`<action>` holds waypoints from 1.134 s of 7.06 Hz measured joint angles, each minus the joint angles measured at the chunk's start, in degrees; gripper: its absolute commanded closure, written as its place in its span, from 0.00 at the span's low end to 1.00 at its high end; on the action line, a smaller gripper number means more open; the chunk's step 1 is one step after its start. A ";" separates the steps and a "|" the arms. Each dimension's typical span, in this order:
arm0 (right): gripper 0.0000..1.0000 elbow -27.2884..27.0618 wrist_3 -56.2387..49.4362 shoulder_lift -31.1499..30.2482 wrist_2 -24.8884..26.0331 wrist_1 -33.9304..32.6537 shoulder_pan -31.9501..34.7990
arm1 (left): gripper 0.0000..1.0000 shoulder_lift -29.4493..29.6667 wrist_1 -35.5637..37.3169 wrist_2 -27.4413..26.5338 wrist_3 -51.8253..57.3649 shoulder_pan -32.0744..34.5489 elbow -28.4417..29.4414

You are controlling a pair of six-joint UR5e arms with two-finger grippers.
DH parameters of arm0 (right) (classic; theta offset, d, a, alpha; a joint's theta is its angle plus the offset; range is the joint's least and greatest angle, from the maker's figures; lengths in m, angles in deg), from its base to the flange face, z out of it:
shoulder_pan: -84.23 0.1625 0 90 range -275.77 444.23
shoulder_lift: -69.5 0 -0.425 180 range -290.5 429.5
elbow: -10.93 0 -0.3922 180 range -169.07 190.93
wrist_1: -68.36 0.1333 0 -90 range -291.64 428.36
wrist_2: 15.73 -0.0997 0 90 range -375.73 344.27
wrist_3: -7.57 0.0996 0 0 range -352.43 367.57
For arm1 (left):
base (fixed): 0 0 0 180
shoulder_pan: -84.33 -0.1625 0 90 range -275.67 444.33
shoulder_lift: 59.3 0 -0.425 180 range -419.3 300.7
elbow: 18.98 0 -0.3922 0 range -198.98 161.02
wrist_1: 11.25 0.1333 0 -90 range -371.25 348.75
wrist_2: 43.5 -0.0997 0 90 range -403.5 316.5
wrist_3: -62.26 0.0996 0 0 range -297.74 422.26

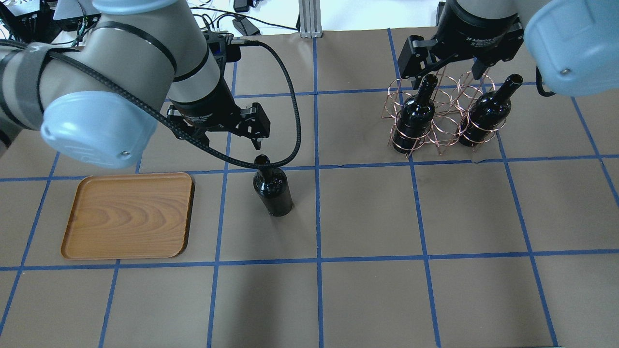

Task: Take wine from basket and place on tray
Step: 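Release the bottle and withdraw the right gripper while the left gripper reaches to it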

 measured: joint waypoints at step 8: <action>0.00 0.48 0.24 -0.18 -0.50 1.41 -0.05 | 0.48 6.02 1.20 -0.31 1.42 3.57 -0.41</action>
